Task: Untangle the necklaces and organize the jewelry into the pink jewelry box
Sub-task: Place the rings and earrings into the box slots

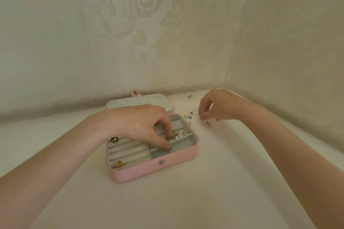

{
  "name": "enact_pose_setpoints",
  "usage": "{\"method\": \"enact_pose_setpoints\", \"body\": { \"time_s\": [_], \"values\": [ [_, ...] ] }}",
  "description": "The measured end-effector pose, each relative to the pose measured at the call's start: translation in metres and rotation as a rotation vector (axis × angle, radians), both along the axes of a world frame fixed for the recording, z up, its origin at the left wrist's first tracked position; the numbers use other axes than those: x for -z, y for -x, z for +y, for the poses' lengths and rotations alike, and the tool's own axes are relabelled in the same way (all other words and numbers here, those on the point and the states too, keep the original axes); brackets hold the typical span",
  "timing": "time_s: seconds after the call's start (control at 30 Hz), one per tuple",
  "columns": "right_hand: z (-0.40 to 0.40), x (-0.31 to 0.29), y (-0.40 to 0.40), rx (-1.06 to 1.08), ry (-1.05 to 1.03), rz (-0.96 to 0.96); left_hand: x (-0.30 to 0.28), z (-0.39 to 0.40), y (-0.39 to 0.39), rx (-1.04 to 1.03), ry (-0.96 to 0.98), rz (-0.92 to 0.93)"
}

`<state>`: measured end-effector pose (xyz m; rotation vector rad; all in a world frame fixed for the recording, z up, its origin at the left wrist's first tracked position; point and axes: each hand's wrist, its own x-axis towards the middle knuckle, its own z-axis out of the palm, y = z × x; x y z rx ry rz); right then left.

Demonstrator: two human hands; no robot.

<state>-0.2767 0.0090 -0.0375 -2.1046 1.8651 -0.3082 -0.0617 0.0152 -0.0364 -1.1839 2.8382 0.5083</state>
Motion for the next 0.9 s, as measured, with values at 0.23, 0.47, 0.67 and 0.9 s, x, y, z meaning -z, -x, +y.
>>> {"method": "enact_pose_setpoints", "body": {
  "time_s": [0.23, 0.47, 0.67, 0.9],
  "values": [
    [0.025, -0.021, -0.029, -0.317, -0.109, -0.078, 0.004, -0.005, -0.003, 0.015, -0.063, 0.073],
    [0.028, 0.000, -0.043, -0.335, -0.019, 0.160, 0.008, -0.001, -0.001, -0.024, 0.035, 0.057],
    [0.032, -0.002, -0.040, -0.340, 0.092, 0.155, 0.008, 0.003, 0.005, 0.044, 0.172, 0.008],
    [0.034, -0.002, -0.038, -0.377, 0.085, 0.185, 0.013, 0.001, 0.000, 0.073, 0.226, 0.041]
  ]
}}
